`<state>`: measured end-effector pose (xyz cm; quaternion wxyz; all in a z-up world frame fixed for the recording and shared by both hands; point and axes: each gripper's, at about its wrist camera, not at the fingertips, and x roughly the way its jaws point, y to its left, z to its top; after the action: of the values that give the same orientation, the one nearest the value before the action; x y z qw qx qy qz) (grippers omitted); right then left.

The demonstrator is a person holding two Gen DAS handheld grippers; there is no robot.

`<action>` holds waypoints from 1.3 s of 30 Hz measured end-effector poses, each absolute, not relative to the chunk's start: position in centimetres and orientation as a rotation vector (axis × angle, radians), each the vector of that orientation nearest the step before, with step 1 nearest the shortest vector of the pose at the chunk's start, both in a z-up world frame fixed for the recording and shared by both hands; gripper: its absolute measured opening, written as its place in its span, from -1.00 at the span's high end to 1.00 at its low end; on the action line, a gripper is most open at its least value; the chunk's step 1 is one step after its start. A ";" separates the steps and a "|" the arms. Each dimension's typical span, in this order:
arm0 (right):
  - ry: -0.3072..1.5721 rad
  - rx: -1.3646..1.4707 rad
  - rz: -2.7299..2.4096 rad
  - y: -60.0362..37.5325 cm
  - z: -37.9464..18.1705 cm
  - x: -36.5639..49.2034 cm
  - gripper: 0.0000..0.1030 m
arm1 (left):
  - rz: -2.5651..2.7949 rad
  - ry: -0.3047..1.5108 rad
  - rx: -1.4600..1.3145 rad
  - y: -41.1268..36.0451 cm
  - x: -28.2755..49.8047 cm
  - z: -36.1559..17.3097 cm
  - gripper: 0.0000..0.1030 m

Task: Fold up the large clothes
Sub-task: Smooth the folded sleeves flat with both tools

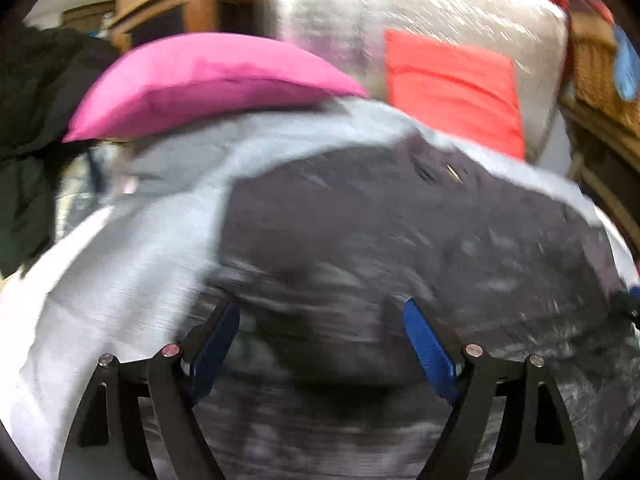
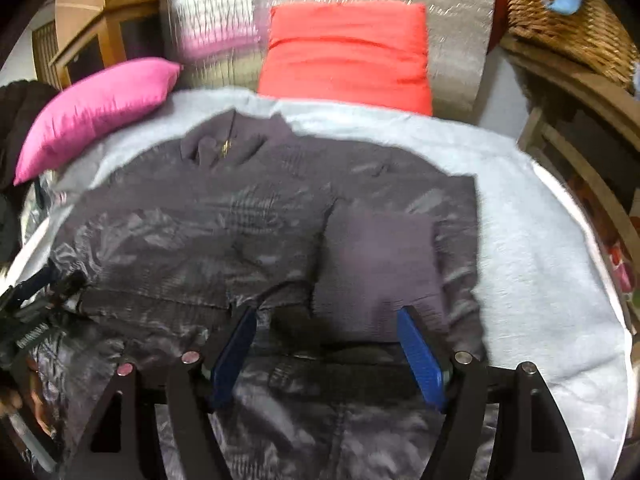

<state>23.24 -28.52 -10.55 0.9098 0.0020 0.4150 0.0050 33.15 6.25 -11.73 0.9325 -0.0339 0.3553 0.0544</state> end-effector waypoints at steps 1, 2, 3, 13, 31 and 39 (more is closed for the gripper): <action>0.839 0.015 0.014 -28.8 -9.8 22.9 -0.48 | 0.125 0.724 -0.101 7.5 33.2 -11.4 -0.66; 0.832 0.028 0.020 -28.9 -9.4 22.8 -0.48 | 0.138 0.729 -0.141 8.8 33.4 -11.2 -0.66; 0.827 0.049 0.034 -28.9 -8.8 22.9 -0.48 | 0.152 0.743 -0.180 10.3 33.6 -11.2 -0.66; 0.970 0.031 0.028 -26.3 -11.4 29.6 -0.48 | 0.216 0.917 -0.168 13.2 36.2 -15.8 -0.53; 0.951 0.046 -0.011 -30.9 -11.3 30.8 -0.48 | 0.106 0.904 -0.119 10.1 42.5 -15.0 -0.55; 0.915 0.115 -0.011 -33.6 -11.5 28.9 -0.49 | 0.138 0.817 -0.082 10.0 39.8 -13.2 -0.64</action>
<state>28.88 -33.57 -11.46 0.8956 0.0553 0.4414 -0.0053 39.81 9.95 -13.23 0.9147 -0.0397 0.3966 0.0670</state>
